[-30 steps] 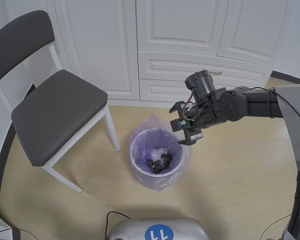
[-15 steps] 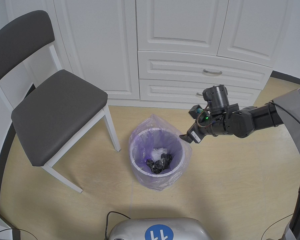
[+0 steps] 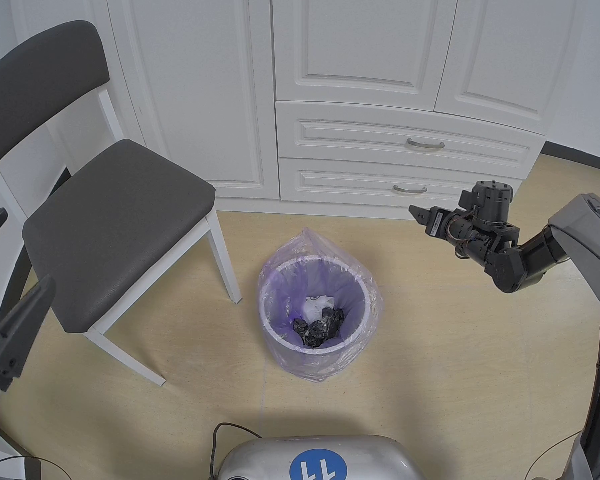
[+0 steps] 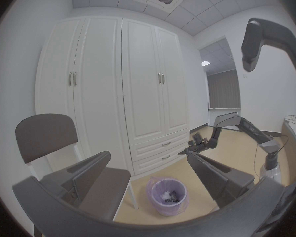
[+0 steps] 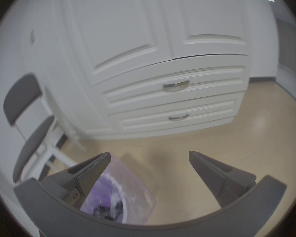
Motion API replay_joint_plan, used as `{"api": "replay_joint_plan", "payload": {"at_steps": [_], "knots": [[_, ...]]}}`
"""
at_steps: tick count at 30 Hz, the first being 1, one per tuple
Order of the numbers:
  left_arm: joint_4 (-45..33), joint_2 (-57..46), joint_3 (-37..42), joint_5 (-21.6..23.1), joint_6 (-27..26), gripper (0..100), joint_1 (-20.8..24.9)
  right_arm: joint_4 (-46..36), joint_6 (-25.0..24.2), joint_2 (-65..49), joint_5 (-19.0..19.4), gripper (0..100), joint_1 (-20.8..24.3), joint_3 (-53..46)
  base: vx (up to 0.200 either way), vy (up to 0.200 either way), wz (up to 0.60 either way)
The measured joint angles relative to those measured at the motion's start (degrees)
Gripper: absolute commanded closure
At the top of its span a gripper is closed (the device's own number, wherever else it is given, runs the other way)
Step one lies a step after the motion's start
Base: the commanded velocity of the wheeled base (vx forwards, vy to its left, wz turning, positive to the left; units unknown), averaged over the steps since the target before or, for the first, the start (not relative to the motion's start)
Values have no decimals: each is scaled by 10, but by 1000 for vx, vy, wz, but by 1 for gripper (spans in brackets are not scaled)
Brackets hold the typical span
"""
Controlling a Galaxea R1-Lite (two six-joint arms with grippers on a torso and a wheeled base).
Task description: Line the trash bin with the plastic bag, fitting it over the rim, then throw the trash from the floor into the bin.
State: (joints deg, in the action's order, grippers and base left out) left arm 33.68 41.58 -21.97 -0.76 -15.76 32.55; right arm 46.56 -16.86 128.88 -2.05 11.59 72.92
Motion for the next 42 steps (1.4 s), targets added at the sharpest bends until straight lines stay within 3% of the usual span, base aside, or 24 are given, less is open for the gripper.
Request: {"api": "replay_joint_plan", "payload": {"at_steps": [5,11,20,28,35,38,42], "knots": [[3,31,7,-1,6,0,-43,106,-45,41,4,0,-30,-27,0,0,0],[9,70,15,-1,9,0,-80,194,2,109,-23,0,-46,-12,0,0,0],[43,131,23,-7,38,0,-95,240,54,175,-51,0,-48,38,0,0,0],[41,228,-103,-55,47,0,-104,245,60,180,-52,0,-48,27,0,0,0],[45,381,-241,-103,68,0,-133,248,64,161,-52,0,-47,4,0,0,0],[81,457,-286,-121,83,0,-145,264,67,152,-52,0,-46,-6,0,0,0],[186,550,-332,-136,94,0,-153,312,78,140,-53,0,-45,-16,0,0,0]]}}
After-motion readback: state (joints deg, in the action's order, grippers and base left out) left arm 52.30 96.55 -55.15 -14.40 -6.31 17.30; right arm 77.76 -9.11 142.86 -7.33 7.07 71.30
